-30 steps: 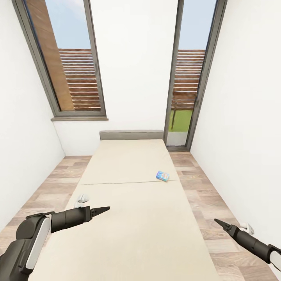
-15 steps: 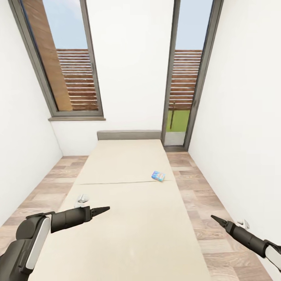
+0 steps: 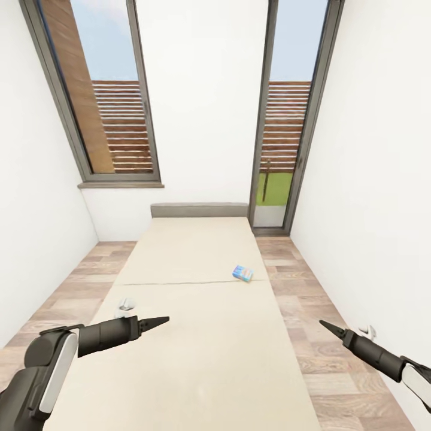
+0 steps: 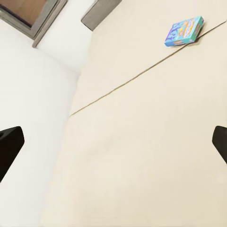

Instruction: Put all the toys in the child's room - the three board games (two on the bed and one on the table), the two jigsaw puzzles on the table, and the tennis ball on the table - inside the toy box on the table in the child's room.

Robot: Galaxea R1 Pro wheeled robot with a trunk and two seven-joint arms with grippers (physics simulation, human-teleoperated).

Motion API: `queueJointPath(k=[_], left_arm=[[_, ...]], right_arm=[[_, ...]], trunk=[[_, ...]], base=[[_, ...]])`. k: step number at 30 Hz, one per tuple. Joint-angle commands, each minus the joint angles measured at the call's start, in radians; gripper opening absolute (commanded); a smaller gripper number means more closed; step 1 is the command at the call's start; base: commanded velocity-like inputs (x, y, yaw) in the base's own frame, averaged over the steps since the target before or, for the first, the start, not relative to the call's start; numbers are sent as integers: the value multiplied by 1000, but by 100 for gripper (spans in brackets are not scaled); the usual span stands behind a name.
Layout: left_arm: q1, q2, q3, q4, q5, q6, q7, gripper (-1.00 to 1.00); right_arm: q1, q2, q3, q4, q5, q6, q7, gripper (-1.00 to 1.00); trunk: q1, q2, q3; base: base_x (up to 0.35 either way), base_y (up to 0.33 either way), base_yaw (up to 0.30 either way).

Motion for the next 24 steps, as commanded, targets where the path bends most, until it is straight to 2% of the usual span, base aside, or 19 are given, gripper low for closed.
queueJointPath(k=[1, 7, 24], left_arm=[[-1, 0, 0, 0, -3, 4, -10, 100], [-1, 0, 1, 0, -7, 4, -32, 100], [-1, -1, -4, 0, -6, 4, -38, 100]], right_arm=[[-1, -1, 4, -1, -10, 9, 2, 100], [-1, -1, 4, -3, -10, 9, 3, 100], [-1, -1, 5, -1, -9, 8, 3, 100]], trunk=[[1, -2, -1], [1, -2, 9], [1, -2, 33]], base=[[0, -124, 65], [0, -223, 73], [0, -291, 92]])
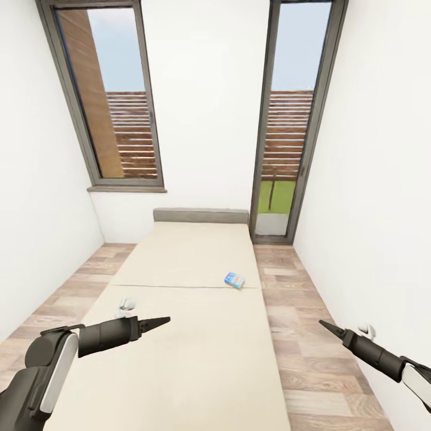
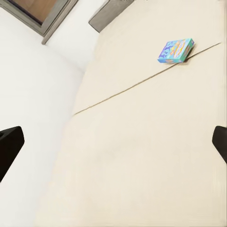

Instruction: Put all the toys in the child's room - the three board games (two on the bed and one on the table), the two jigsaw puzzles on the table, and the tennis ball on the table - inside the toy box on the table in the child's room.

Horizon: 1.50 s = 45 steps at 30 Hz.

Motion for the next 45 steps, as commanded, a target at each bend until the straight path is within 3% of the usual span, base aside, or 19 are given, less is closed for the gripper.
queueJointPath(k=[1, 22, 33, 45], left_arm=[[-1, 1, 1, 0, -2, 4, -4, 100], [-1, 0, 0, 0, -2, 4, -4, 100], [-1, 0, 3, 0, -2, 4, -4, 100], [-1, 2, 8, 0, -2, 4, -4, 100]], right_arm=[[-1, -1, 4, 1, -11, 9, 2, 100], [-1, 1, 4, 3, -11, 9, 2, 100], [-1, 6, 5, 2, -10, 9, 0, 100], [-1, 7, 5, 0, -9, 9, 1, 100]], trunk=[[1, -3, -2], [1, -3, -1], [1, -3, -1], [1, -3, -1]], base=[[0, -219, 31], [0, -30, 7], [0, -186, 204], [0, -27, 31]])
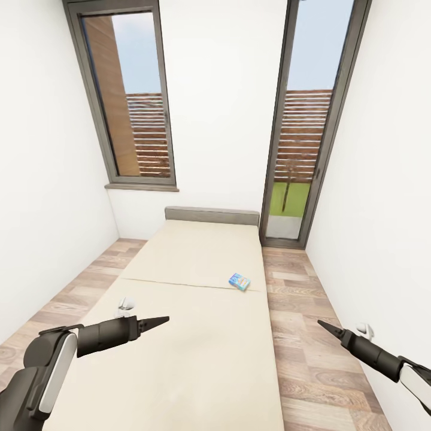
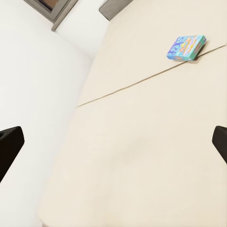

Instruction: Put all the toys in the child's room - the three board games (two on the bed and one on the table), the two jigsaw puzzles on the table, and the tennis ball on the table - inside the toy box on the table in the child's room.

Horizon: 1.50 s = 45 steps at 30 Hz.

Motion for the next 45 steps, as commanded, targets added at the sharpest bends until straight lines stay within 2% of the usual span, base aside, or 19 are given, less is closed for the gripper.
queueJointPath(k=[1, 11, 22, 34, 45], left_arm=[[-1, 0, 1, 0, -2, 4, -4, 100], [-1, 0, 2, 0, -2, 4, -4, 100], [-1, 0, 1, 0, -2, 4, -4, 100], [-1, 0, 1, 0, -2, 4, -4, 100], [-1, 0, 0, 0, -2, 4, -4, 100]], right_arm=[[-1, -1, 4, 0, -10, 9, 2, 100], [-1, -1, 4, 2, -10, 8, 2, 100], [-1, 3, 4, -1, -9, 7, 0, 100], [-1, 6, 2, -1, 59, -10, -1, 100], [-1, 6, 1, -1, 68, -12, -1, 100]], trunk=[[1, -2, -2], [1, -2, -2], [1, -2, -2], [1, -2, -2], [1, -2, -2]], base=[[0, -2, 2], [0, -1, 21], [0, -179, 238], [0, -285, 289], [0, -84, 292]])
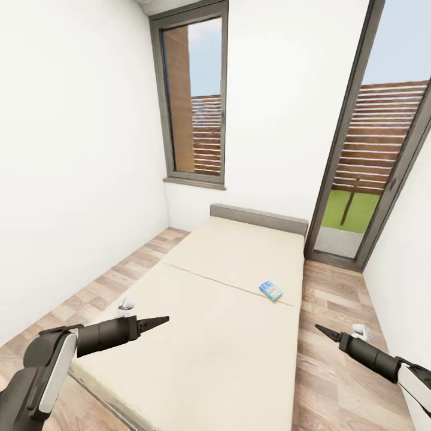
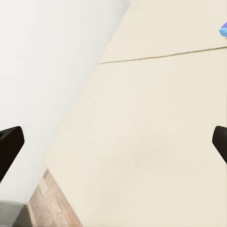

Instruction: Put all the toys in the child's room - the three board games (two on the bed and one on the table), the two jigsaw puzzles on the table, and the tennis ball on the table - inside the toy box on the table in the child's room.

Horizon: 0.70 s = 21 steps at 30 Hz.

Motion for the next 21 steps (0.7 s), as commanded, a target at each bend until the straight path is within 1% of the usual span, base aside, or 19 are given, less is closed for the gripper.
queueJointPath(k=[1, 7, 13, 16, 21], left_arm=[[-1, 0, 0, 0, -2, 4, -4, 100], [-1, 0, 0, 0, -2, 4, -4, 100], [-1, 0, 2, 0, -2, 4, -5, 100], [-1, 0, 2, 0, -2, 4, -5, 100], [-1, 0, 2, 0, -2, 4, -6, 100]], right_arm=[[-1, -1, 4, 0, -10, 9, 1, 100], [-1, -1, 4, 0, -10, 9, 1, 100], [-1, -1, 4, 0, -10, 9, 1, 100], [-1, -1, 4, 0, -9, 9, 1, 100], [-1, -1, 4, 0, -9, 9, 1, 100]], trunk=[[1, -2, -2], [1, -2, -2], [1, -2, -2], [1, -2, -2], [1, -2, -2]], base=[[-14, -7, 293], [-83, -15, 292], [-192, -126, 292], [-94, -110, 293], [-74, -34, 292]])
